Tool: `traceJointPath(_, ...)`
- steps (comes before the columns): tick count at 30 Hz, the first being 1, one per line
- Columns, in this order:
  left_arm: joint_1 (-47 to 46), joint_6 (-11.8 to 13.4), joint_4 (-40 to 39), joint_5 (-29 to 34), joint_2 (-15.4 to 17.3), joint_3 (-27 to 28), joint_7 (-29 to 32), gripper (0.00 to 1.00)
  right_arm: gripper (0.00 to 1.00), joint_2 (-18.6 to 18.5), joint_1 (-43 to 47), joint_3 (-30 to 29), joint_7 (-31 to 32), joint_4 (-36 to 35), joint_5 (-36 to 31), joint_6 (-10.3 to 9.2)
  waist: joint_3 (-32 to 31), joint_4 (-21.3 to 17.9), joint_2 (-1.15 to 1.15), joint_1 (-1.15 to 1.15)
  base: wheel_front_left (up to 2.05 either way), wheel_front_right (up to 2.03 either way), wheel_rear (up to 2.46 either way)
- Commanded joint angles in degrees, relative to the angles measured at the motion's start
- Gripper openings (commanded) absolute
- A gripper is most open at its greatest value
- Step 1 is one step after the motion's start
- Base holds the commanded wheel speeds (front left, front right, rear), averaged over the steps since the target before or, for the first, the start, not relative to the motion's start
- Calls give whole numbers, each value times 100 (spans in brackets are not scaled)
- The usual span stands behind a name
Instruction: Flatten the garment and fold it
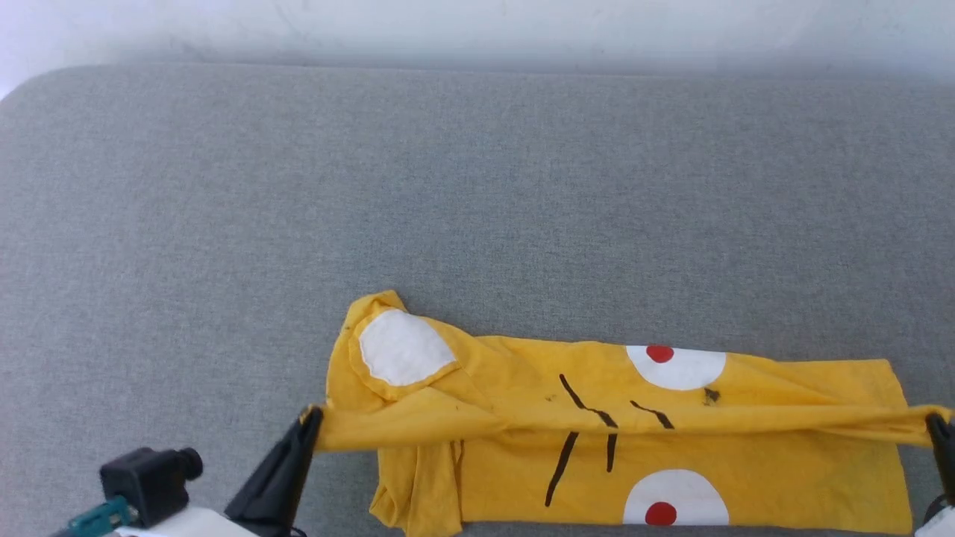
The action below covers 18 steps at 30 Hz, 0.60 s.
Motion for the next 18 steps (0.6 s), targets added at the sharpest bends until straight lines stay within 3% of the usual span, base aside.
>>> traceJointPath(1,34,-30,61,-31,-20,-15,8,0,0,11,38,-18,30,32,-45,-11,-26,-12,0,1,0,0,0)
traceJointPath(11,-101,-81,1009,-19,-139,-325,135,0,0,32,-7,128,-8,482,-420,-11,-124,-102,0,1,0,0,0)
traceJointPath(12,-146,-79,1097,4,-177,-349,103,0,32,33,-18,150,-26,536,-439,-11,-132,-109,0,1,0,0,0)
traceJointPath(13,-186,-76,1171,16,-224,-371,68,0,92,34,-31,175,-48,584,-457,-11,-140,-118,0,1,0,0,0)
traceJointPath(14,-229,-67,1222,32,-275,-375,6,32,100,35,-42,199,-57,631,-462,-11,-145,-125,0,1,0,0,0)
traceJointPath(15,-269,-58,1254,41,-330,-366,-69,100,100,36,-56,211,-58,674,-451,-11,-149,-131,0,1,0,0,0)
traceJointPath(18,-356,-59,1236,24,-452,-304,-280,100,100,38,-82,250,-10,697,-375,-11,-148,-143,0,1,0,0,0)
